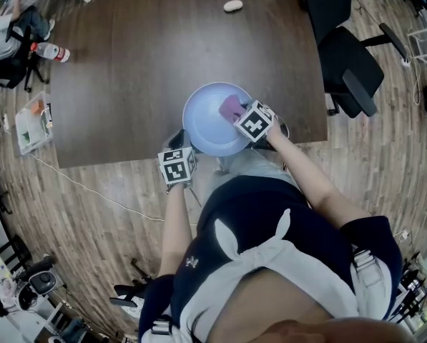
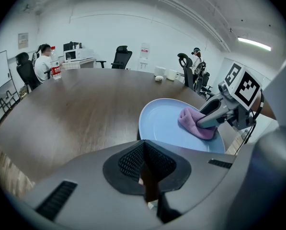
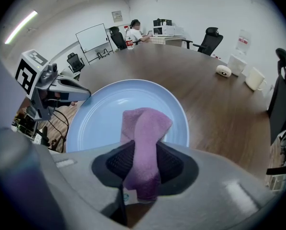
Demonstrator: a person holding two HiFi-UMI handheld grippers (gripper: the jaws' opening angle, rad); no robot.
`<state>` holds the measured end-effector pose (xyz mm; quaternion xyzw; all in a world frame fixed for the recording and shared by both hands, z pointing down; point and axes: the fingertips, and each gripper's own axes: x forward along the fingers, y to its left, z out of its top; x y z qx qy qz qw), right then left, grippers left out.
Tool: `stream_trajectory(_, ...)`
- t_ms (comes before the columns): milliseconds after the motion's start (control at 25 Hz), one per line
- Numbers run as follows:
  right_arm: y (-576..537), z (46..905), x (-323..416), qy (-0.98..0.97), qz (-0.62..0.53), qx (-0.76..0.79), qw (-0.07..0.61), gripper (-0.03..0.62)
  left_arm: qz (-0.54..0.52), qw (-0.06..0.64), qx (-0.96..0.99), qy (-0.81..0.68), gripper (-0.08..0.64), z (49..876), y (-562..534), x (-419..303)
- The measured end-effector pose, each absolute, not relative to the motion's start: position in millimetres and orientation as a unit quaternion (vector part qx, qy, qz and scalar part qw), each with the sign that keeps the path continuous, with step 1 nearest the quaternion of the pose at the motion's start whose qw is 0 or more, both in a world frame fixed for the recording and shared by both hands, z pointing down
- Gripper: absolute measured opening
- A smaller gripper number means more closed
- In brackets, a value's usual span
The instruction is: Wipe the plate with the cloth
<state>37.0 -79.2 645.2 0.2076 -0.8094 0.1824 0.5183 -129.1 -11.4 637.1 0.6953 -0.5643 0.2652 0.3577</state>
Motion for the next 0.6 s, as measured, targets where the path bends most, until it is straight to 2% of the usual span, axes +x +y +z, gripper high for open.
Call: stream_trajectory(600,-76.7,646.5,55.0,-0.797,0.195,0.234,0.521,0.13,0.223,0.384,0.672,-0.592,0.005,639.0,-9.0,-121.6)
